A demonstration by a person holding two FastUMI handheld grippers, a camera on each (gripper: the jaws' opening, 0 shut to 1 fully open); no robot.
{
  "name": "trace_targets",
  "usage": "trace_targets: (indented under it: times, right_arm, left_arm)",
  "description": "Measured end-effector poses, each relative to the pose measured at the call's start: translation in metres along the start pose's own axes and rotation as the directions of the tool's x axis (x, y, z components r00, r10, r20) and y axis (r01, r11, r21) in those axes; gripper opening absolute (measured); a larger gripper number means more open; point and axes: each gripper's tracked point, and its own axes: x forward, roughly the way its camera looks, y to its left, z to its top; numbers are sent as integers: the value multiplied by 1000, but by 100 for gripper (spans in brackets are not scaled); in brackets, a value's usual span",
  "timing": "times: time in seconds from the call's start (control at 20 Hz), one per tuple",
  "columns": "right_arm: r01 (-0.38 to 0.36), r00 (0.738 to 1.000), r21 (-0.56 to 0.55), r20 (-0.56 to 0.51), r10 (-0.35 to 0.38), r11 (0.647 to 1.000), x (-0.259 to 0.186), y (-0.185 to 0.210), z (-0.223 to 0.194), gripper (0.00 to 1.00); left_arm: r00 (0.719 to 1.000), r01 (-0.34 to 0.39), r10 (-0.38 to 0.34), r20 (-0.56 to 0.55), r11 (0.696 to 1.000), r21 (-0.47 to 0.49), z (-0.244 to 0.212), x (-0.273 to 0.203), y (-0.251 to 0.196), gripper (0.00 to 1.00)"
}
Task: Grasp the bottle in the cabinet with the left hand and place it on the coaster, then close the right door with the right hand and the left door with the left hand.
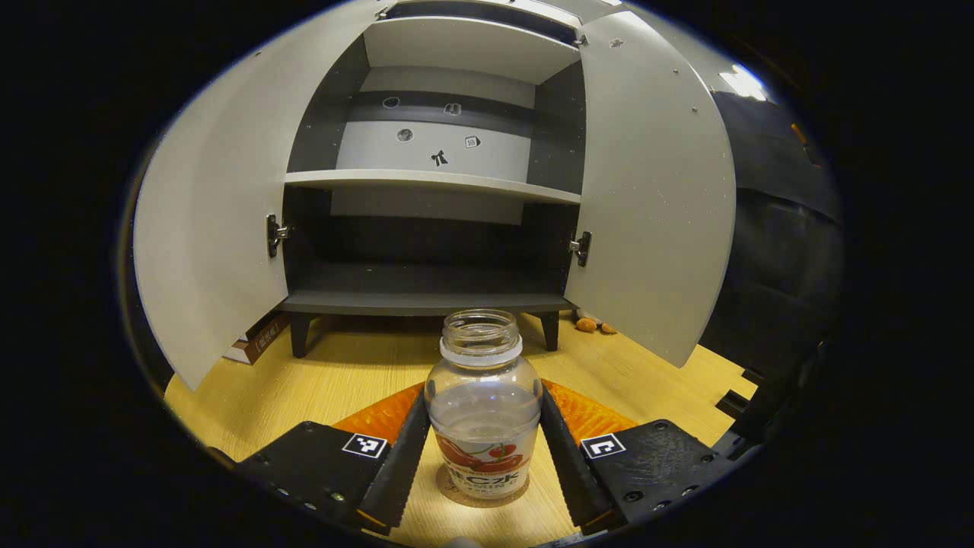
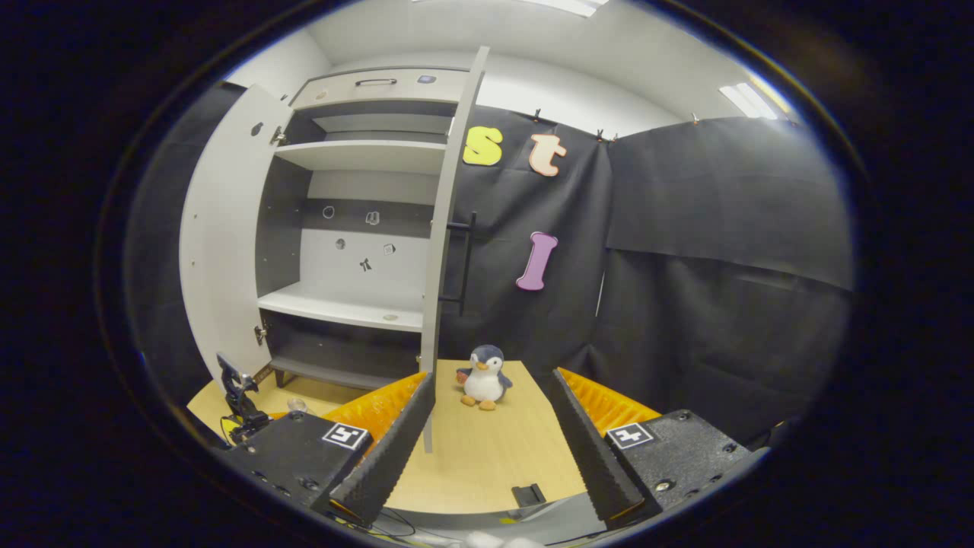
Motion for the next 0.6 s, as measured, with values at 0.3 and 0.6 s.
trace_targets:
  times: [0.3,0.6]
  right_arm:
    - [-14,1000,-32,-10,14,999,-2,5,-2,99]
    - [-36,999,-50,-10,35,998,-8,8,0,99]
  left_arm:
    - [999,29,-30,15,996,79,-13,0,-7,77]
    - [999,23,-25,21,997,76,-18,-1,-9,78]
